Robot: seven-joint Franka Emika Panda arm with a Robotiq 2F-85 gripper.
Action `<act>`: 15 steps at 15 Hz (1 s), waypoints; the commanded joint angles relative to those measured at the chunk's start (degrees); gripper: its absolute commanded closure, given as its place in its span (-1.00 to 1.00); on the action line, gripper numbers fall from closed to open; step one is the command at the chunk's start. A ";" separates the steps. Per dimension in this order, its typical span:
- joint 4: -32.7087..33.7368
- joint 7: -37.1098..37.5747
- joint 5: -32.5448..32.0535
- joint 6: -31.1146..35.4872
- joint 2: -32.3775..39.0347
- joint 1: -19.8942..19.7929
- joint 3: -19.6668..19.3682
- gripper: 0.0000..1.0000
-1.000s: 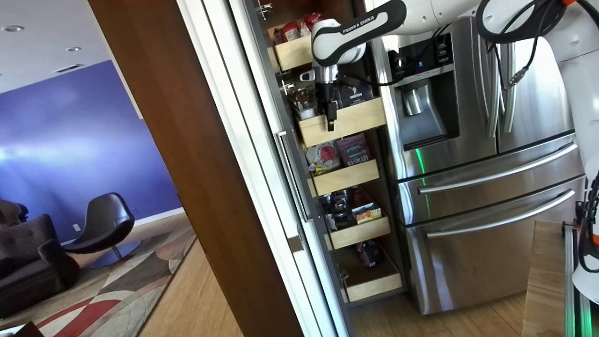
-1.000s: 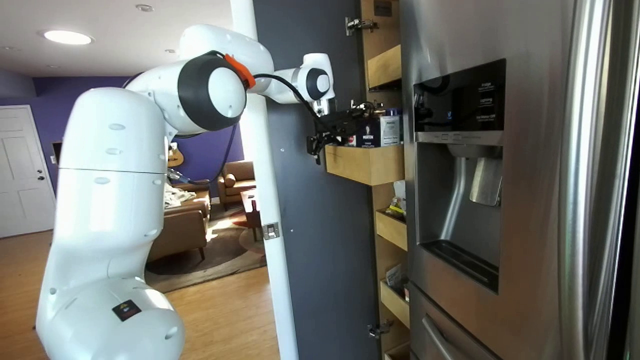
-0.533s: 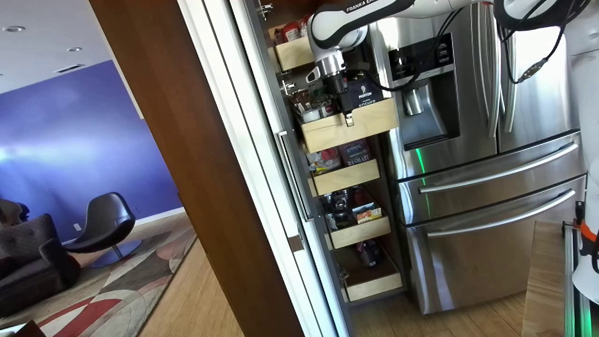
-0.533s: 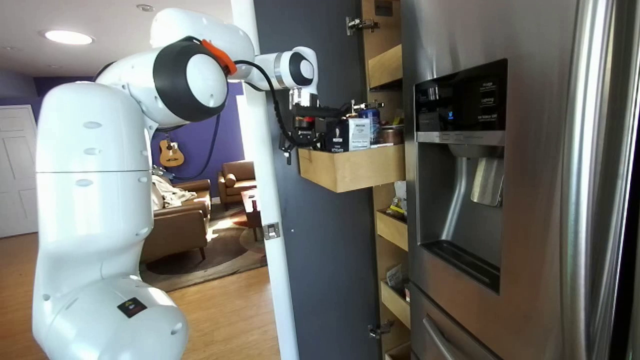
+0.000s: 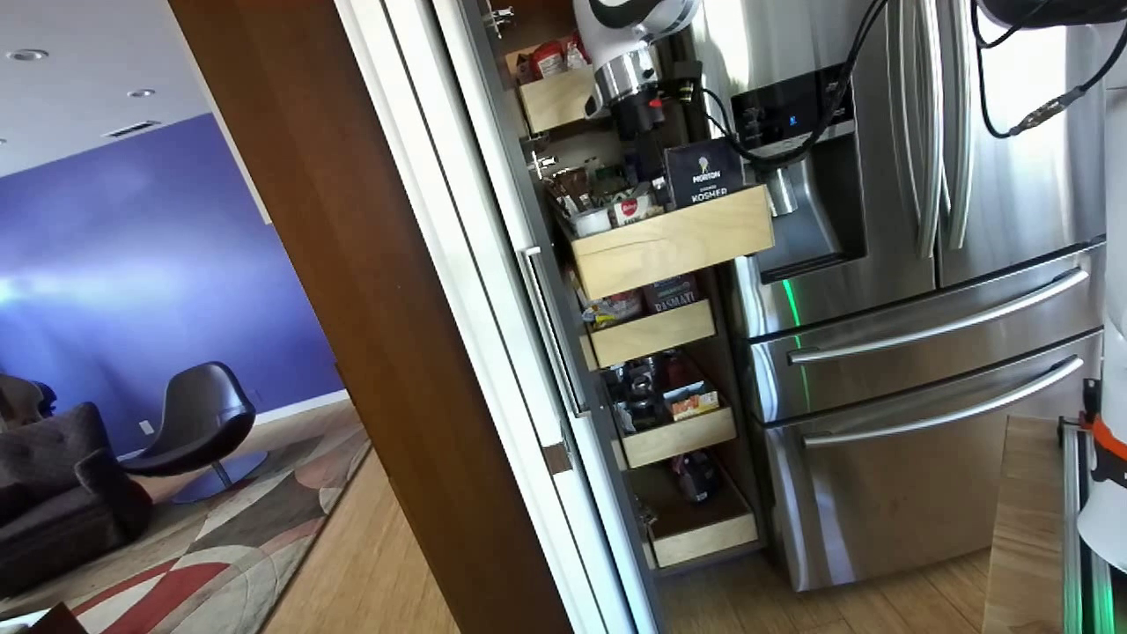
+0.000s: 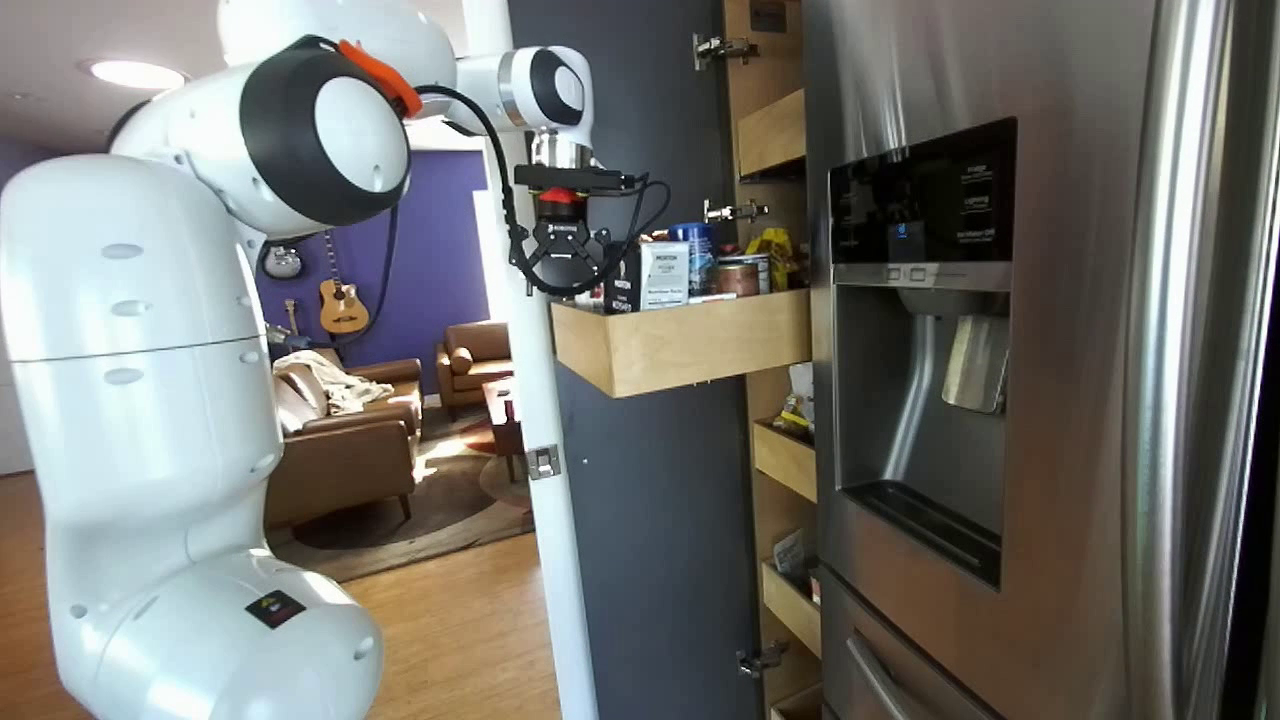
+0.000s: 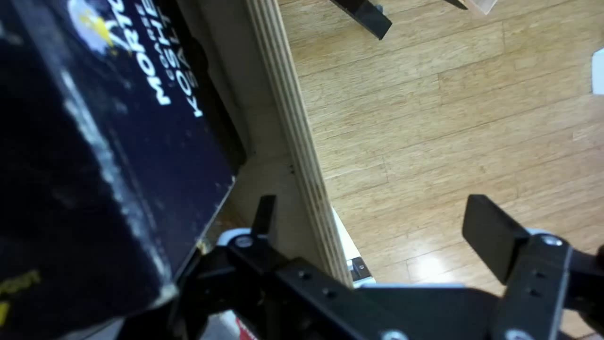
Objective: Open the second drawer from the top and push it backwards.
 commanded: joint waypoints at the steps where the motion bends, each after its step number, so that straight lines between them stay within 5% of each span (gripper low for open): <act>1: -1.59 5.77 0.89 -0.38 -5.16 -0.21 -0.12 -1.00; 15: -4.07 11.63 0.72 5.72 -18.21 -3.12 -4.52 -1.00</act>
